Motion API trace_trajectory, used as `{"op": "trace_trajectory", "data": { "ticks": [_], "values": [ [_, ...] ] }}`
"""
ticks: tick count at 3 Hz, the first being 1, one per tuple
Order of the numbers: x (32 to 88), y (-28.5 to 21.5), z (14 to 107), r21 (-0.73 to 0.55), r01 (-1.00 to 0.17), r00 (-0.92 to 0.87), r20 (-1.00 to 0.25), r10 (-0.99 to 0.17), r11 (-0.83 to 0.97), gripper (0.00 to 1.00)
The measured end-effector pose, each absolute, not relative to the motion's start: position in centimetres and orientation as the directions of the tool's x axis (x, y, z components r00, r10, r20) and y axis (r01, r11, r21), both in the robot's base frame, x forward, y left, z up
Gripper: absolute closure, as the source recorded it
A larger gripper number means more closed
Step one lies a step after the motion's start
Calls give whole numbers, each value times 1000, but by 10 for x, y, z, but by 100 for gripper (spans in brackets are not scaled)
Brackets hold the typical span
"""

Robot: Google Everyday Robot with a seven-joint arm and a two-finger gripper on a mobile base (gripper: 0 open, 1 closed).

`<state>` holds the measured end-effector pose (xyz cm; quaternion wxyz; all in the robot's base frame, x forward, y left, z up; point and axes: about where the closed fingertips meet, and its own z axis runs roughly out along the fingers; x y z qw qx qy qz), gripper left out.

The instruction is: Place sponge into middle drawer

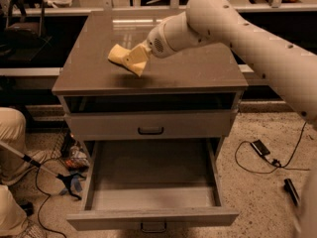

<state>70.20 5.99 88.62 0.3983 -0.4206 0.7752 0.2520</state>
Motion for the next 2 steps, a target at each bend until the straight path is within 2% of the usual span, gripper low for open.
{"op": "trace_trajectory", "data": {
  "ticks": [1,2],
  "values": [
    [664,10,872,113,-793,-427,-804,-414,599,100],
    [627,-35,836,175,-708,-562,-726,-396,684,100]
  ]
}}
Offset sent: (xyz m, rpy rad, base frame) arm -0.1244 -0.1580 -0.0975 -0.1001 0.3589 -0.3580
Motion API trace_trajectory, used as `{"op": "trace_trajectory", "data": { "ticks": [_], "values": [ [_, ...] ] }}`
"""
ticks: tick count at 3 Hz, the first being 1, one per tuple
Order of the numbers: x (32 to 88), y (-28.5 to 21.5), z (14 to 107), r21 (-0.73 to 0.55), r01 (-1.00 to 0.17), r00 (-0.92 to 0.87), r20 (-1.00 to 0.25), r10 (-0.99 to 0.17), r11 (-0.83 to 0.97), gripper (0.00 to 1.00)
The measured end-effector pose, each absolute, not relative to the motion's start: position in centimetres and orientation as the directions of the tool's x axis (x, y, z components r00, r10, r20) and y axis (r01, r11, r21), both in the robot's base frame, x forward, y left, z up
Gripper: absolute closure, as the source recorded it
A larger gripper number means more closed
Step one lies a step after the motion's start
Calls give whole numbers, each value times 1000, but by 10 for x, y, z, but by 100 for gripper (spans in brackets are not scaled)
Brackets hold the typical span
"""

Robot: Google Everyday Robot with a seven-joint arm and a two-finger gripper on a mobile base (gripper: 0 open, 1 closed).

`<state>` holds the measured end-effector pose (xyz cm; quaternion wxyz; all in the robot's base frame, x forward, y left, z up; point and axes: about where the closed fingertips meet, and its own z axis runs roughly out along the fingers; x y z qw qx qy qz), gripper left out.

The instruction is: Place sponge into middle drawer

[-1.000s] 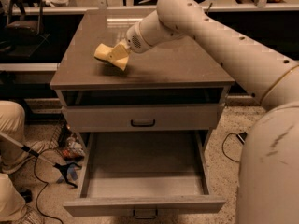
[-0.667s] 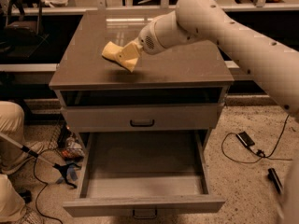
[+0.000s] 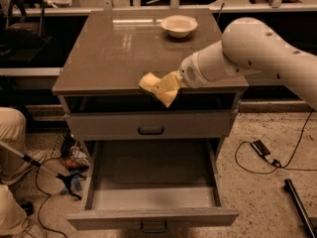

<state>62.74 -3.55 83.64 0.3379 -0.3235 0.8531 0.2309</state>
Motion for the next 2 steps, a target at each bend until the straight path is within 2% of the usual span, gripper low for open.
{"op": "trace_trajectory", "data": {
  "ticks": [2],
  "values": [
    [618,-41,823,199,-686,-599,-700,-389,699,100]
  ]
}}
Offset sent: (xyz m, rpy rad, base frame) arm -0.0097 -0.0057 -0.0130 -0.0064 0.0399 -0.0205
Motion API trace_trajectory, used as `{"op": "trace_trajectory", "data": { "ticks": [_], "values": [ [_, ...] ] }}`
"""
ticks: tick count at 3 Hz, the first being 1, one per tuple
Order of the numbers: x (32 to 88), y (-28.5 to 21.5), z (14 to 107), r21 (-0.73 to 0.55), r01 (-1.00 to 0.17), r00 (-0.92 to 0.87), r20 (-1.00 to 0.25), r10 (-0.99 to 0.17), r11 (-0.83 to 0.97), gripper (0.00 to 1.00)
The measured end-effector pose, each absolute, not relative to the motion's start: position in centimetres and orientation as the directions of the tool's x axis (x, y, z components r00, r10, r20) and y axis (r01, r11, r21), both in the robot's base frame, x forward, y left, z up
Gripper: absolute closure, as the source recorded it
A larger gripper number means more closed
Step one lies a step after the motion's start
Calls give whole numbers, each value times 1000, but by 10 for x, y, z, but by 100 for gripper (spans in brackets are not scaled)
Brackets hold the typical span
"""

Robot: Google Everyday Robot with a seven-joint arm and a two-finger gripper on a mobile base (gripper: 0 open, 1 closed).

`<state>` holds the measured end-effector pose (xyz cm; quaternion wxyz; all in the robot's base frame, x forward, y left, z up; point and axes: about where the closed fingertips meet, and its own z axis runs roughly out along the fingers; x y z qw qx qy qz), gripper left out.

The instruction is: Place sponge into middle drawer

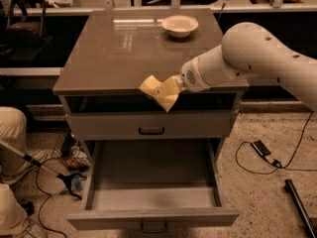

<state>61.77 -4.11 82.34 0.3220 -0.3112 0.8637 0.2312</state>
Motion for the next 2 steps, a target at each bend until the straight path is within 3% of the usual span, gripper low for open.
{"op": "trace_trajectory", "data": {
  "ticks": [2],
  "values": [
    [575,-101,797,245,-519,-727,-630,-272,819,100]
  ]
}}
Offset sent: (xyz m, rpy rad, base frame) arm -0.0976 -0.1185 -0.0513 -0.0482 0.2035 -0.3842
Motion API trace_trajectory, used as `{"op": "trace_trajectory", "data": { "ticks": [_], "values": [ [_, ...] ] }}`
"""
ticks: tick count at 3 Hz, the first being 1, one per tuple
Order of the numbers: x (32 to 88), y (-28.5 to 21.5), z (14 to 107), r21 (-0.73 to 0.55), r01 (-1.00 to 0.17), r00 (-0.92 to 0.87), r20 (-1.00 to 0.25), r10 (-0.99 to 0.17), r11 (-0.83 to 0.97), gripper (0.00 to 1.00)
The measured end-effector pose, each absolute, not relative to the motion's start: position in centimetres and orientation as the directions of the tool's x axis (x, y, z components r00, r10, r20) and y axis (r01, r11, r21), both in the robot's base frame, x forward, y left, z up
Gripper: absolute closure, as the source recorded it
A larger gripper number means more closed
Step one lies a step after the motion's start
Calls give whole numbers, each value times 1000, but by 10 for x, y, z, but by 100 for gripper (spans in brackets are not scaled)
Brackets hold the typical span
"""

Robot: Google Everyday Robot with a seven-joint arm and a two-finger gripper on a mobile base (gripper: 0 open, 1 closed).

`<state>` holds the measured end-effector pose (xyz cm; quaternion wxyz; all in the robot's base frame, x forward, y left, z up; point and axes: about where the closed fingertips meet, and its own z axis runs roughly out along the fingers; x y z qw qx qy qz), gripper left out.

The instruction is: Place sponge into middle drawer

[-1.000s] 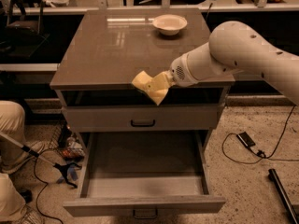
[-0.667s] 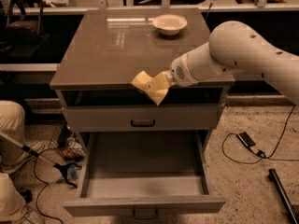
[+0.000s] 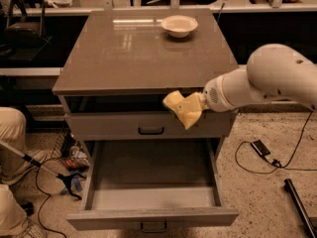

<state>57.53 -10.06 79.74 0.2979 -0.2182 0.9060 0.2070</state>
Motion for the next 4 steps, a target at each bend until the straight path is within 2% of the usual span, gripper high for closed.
{"op": "trace_trajectory", "data": {
  "ticks": [1,2,3,4],
  "values": [
    [546,-129,775,251,-428,-798,-556,-233,868,100],
    [521,-145,714,280,-343,-872,-450,-193,897,100],
    [514,-137,648,340,-301,-911,-379,-163,891,100],
    [514,-137,648,340,-301,-911,-379,-163,891,100]
  ]
}}
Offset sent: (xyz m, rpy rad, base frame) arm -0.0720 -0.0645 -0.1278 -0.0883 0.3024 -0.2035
